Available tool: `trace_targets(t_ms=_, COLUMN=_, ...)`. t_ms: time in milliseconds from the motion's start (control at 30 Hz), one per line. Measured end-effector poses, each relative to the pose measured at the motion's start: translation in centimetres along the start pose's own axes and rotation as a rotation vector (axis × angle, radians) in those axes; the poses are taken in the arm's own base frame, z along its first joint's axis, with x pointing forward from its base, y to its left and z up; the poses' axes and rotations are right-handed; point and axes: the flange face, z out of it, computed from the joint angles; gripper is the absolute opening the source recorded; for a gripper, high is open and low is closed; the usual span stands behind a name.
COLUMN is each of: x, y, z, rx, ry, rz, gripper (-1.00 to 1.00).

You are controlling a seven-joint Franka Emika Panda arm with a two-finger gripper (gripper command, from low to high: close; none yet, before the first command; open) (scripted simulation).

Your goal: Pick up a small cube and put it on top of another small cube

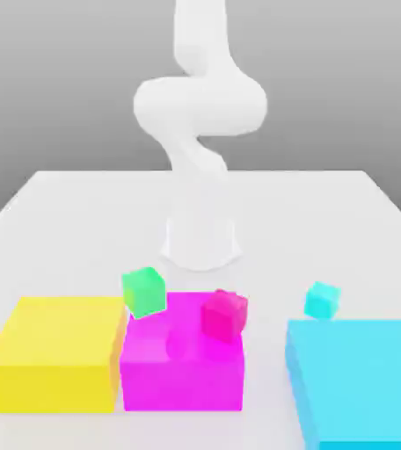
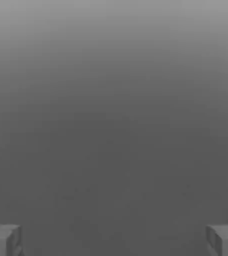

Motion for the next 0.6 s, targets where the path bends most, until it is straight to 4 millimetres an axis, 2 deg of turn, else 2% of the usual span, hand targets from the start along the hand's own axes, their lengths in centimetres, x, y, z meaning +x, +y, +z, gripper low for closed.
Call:
trace_targets(t_ms=133, x=-3.9, y=-1.1, z=6.4, rx=0.004, ry=-0.113, rz=-0.254, gripper=0.00)
trace_targets(t_ms=300, x=-10.2, y=-2.0, z=13.1, rx=0.028, ry=-0.243, rz=-0.569, gripper=0.00)
trace_targets(t_ms=467, x=-17.7, y=-1.9, z=18.3, rx=0.070, ry=-0.367, rz=-0.892, gripper=0.00)
trace_targets(t_ms=600, x=-24.2, y=-1.1, z=21.4, rx=0.119, ry=-0.464, rz=-1.154, gripper=0.00)
